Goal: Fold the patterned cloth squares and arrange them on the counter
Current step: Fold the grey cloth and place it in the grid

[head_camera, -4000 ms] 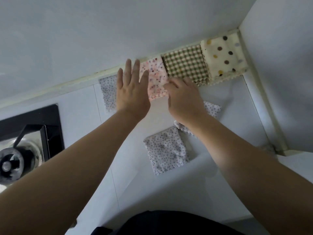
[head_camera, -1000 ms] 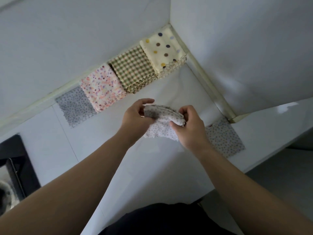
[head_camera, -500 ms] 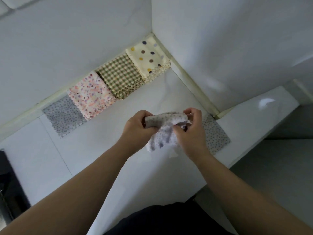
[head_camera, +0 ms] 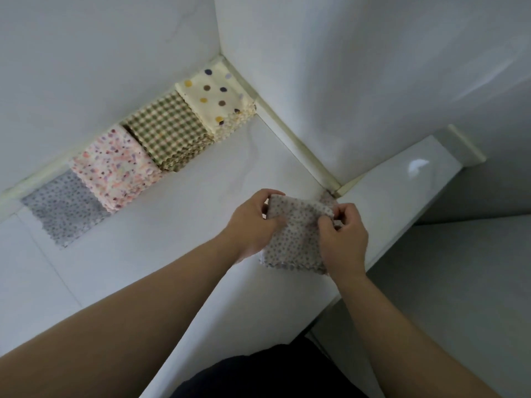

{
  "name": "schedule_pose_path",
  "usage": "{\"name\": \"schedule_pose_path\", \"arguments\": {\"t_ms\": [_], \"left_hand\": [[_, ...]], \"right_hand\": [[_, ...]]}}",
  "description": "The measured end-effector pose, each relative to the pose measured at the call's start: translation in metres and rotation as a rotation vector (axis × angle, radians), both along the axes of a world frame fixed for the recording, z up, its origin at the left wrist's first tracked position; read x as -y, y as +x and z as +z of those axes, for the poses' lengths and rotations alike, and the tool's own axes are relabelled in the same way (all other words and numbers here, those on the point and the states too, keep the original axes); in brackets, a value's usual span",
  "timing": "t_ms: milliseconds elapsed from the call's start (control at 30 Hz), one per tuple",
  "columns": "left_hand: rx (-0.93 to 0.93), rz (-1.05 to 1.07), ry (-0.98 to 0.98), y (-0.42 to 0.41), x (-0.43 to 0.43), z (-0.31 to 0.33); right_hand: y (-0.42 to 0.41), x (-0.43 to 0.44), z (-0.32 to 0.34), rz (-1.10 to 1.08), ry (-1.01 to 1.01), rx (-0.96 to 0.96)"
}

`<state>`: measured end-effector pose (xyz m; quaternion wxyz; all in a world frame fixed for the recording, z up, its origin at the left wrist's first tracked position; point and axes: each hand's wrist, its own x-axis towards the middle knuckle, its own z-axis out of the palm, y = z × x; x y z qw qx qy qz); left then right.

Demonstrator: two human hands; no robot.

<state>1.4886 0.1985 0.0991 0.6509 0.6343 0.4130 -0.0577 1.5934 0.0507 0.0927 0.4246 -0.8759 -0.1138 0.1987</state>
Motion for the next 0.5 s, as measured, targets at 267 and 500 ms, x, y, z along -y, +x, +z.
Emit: {"name": "schedule_pose_path", "arguments": {"t_ms": [267, 500], "left_hand": [[-0.091, -0.174, 0.009, 0.035, 0.024, -0.011], [-0.248, -0.132, -0.069, 0.036, 0.038, -0.022]], "right_hand": [[0.028, 0.031, -0.018, -0.169, 0.019, 0.031], [0.057, 0.016, -0.020, 0.316, -0.073, 0.388]]}}
